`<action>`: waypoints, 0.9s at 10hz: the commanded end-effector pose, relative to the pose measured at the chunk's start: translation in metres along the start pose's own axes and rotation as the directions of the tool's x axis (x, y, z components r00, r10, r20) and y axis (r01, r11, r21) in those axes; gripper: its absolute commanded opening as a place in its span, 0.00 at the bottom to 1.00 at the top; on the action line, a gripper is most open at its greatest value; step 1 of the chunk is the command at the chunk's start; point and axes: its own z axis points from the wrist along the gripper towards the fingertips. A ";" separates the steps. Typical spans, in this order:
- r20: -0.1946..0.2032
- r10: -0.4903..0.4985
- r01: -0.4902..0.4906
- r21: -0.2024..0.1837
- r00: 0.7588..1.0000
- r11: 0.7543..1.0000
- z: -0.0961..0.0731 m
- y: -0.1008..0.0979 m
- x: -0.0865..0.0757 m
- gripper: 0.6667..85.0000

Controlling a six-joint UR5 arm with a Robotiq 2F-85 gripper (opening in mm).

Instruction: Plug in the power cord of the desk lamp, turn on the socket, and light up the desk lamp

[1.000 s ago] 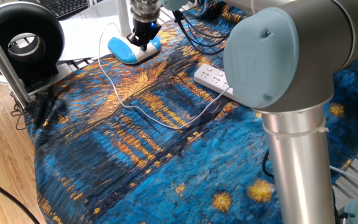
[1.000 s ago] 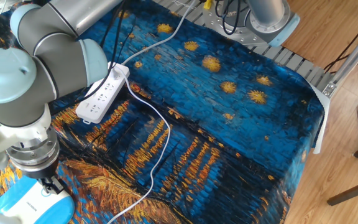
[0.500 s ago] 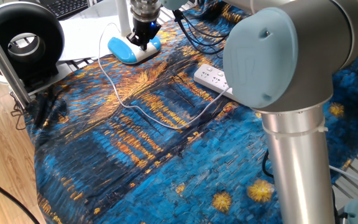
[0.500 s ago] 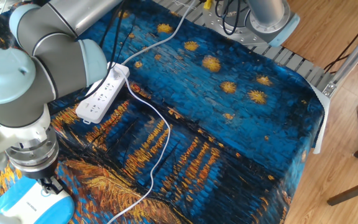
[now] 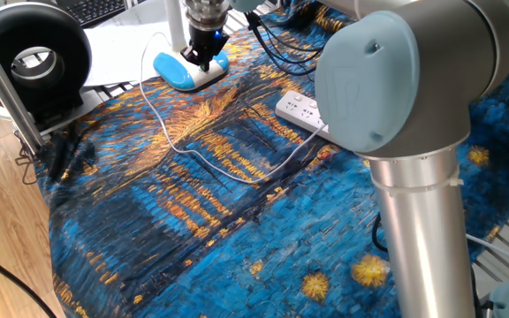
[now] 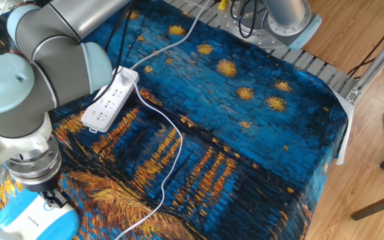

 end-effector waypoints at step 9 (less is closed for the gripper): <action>-0.033 -0.028 0.027 -0.010 0.999 1.000 -0.019 0.000 0.008 0.01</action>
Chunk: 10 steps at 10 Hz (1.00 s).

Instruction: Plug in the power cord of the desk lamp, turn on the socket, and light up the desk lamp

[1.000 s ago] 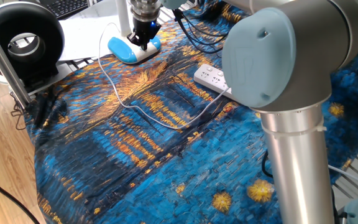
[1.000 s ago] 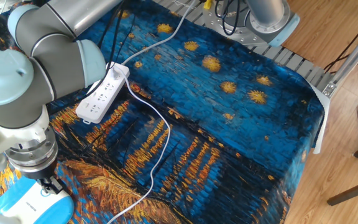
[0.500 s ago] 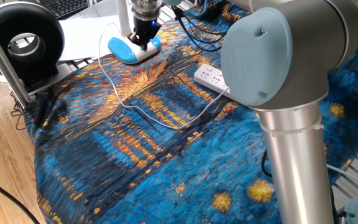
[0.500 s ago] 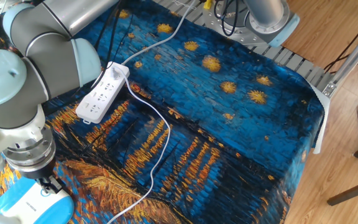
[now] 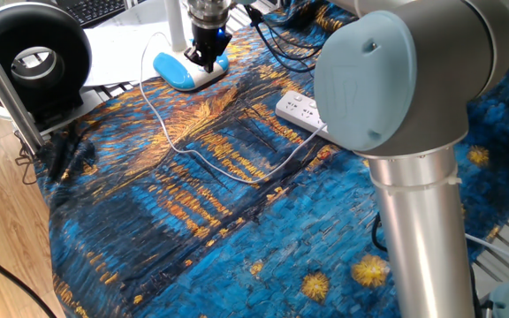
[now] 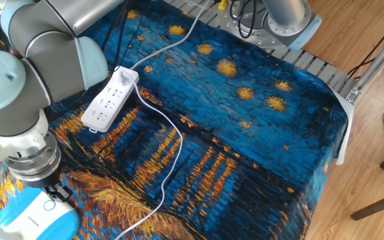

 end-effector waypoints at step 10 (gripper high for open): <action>0.132 -0.021 0.017 0.025 0.991 1.000 0.001 0.002 -0.037 0.01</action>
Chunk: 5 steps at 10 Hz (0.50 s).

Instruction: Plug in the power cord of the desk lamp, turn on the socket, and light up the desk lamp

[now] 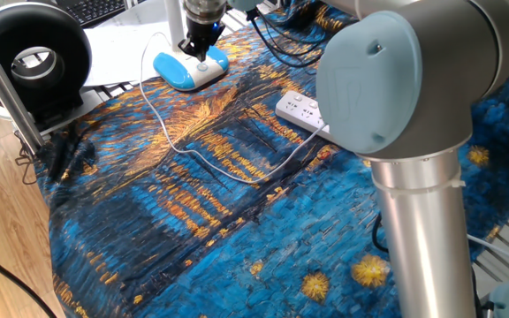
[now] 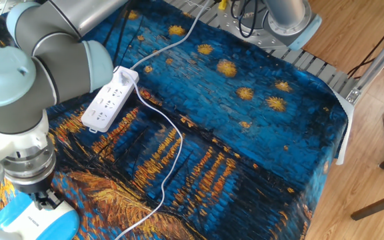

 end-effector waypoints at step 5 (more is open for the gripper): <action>-0.001 0.031 -0.031 -0.012 1.000 0.999 0.008 0.004 0.004 0.01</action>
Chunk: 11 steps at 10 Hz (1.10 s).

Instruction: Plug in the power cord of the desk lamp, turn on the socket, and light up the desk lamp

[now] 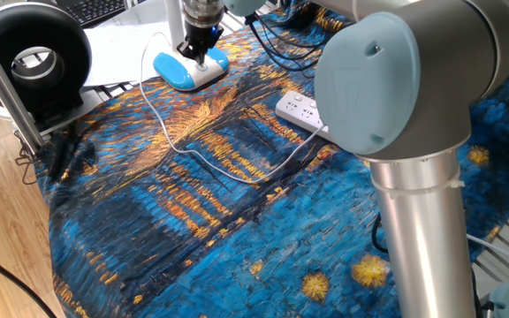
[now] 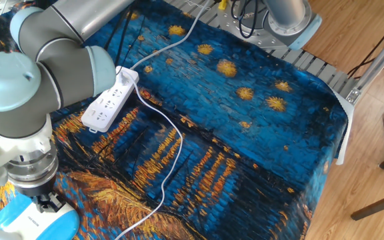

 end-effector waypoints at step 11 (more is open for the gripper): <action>0.069 0.092 -0.091 -0.009 0.993 0.996 -0.001 0.006 -0.002 0.01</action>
